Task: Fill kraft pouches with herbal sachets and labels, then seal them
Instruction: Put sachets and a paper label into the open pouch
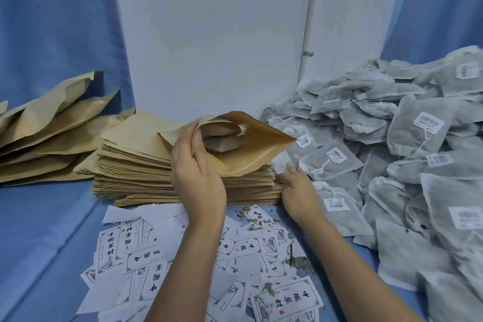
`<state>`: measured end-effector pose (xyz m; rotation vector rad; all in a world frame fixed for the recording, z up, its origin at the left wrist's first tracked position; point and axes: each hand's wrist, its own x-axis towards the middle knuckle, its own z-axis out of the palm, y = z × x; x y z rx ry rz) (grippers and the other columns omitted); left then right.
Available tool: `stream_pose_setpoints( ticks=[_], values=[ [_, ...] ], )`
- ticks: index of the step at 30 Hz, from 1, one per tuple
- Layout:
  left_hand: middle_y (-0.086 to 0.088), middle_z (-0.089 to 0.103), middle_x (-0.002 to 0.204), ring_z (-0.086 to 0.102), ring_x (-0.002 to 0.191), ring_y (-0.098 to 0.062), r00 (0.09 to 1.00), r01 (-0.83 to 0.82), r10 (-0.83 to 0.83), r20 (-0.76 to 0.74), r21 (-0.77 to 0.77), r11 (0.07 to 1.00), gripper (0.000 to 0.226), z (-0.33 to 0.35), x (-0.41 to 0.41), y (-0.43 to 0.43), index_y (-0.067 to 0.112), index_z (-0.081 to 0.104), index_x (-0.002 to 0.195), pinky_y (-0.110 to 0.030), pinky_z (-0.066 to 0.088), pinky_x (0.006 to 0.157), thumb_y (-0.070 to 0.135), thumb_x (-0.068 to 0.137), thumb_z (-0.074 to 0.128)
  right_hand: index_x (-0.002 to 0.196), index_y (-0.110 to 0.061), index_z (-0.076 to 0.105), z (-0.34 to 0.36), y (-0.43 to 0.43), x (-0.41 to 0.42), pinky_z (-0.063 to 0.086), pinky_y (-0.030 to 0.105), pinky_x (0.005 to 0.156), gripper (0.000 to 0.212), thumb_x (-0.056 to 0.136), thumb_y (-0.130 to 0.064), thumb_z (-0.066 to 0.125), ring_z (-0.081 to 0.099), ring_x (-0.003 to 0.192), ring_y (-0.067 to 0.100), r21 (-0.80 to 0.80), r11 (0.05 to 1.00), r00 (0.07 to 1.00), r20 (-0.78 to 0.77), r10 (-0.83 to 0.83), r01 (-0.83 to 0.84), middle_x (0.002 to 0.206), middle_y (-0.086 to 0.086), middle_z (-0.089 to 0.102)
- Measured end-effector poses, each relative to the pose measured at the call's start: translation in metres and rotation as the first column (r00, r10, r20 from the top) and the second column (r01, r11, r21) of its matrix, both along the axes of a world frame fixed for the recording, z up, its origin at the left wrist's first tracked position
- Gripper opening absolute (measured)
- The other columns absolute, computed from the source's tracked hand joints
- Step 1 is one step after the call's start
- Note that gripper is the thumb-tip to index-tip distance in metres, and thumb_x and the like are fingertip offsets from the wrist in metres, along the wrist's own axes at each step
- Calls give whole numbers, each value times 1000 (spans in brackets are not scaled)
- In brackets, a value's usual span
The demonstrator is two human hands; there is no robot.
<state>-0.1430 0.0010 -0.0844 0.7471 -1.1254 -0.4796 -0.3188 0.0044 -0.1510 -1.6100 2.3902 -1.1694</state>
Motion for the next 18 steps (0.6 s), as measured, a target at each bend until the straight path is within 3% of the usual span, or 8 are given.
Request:
stream_pose_setpoints(
  ticks=[2, 4, 8, 10, 12, 15, 17, 18],
  values=[
    [3, 63, 119, 50, 104, 14, 1000, 18, -18, -1, 22, 1000, 31, -2, -2, -1, 15, 61, 121, 1, 34, 85, 25, 102, 38, 141, -20, 46, -5, 0, -1, 12, 34, 116, 58, 89, 2, 34, 10, 147, 25, 112, 991, 987, -136, 89, -74, 158, 6, 21],
    [3, 63, 119, 49, 102, 17, 1000, 30, -30, -2, 36, 999, 31, -3, -3, -1, 15, 61, 121, 3, 33, 83, 24, 102, 39, 149, -16, 32, -7, 0, 0, 9, 31, 117, 62, 89, 2, 33, 9, 147, 25, 131, 985, 984, -126, 125, -109, 160, 7, 15],
    [3, 63, 118, 49, 100, 19, 999, 33, -33, -5, 43, 999, 31, -3, -5, 1, 14, 61, 121, 3, 33, 82, 23, 102, 39, 135, -6, 48, 1, 6, 11, 28, 30, 113, 47, 90, 3, 42, 39, 132, 20, -273, 961, 988, 129, 82, -45, 141, 11, 46],
    [2, 63, 117, 49, 100, 17, 999, 35, -34, -12, 46, 998, 31, -3, -7, 3, 14, 61, 121, 3, 33, 82, 23, 102, 39, 125, -11, 51, 12, 13, 15, 31, 10, 101, 39, 89, 2, 46, 44, 117, 6, -489, 867, 967, 253, 40, 92, 127, 4, 52],
    [2, 63, 117, 49, 97, 19, 999, 44, -44, -17, 50, 998, 31, -3, -9, 6, 13, 61, 121, 3, 33, 82, 23, 102, 39, 119, -21, 43, 25, 22, 16, 30, 0, 89, 38, 88, -1, 52, 41, 109, -2, -622, 761, 948, 317, 31, 183, 122, -2, 46],
    [5, 62, 113, 47, 93, 26, 998, 60, -59, -23, 62, 996, 31, -2, -11, 10, 13, 61, 121, 4, 33, 79, 24, 102, 39, 115, -21, 35, 39, 35, 10, 31, -3, 79, 46, 83, 6, 52, 40, 98, -18, -719, 650, 933, 357, 42, 246, 120, -1, 38],
    [8, 61, 110, 49, 92, 23, 998, 62, -60, -35, 60, 996, 31, -1, -12, 12, 13, 61, 121, 4, 33, 78, 24, 102, 39, 121, -18, 33, 40, 44, 4, 37, 0, 69, 49, 83, 8, 49, 46, 91, -21, -694, 666, 924, 381, 18, 273, 112, -6, 44],
    [10, 60, 109, 50, 92, 19, 997, 61, -58, -41, 59, 996, 31, 0, -12, 12, 13, 61, 121, 4, 33, 78, 24, 102, 38, 127, -17, 31, 38, 48, 0, 41, 7, 65, 50, 85, 4, 49, 54, 86, -13, -646, 708, 915, 404, -1, 286, 106, -9, 48]
  ],
)
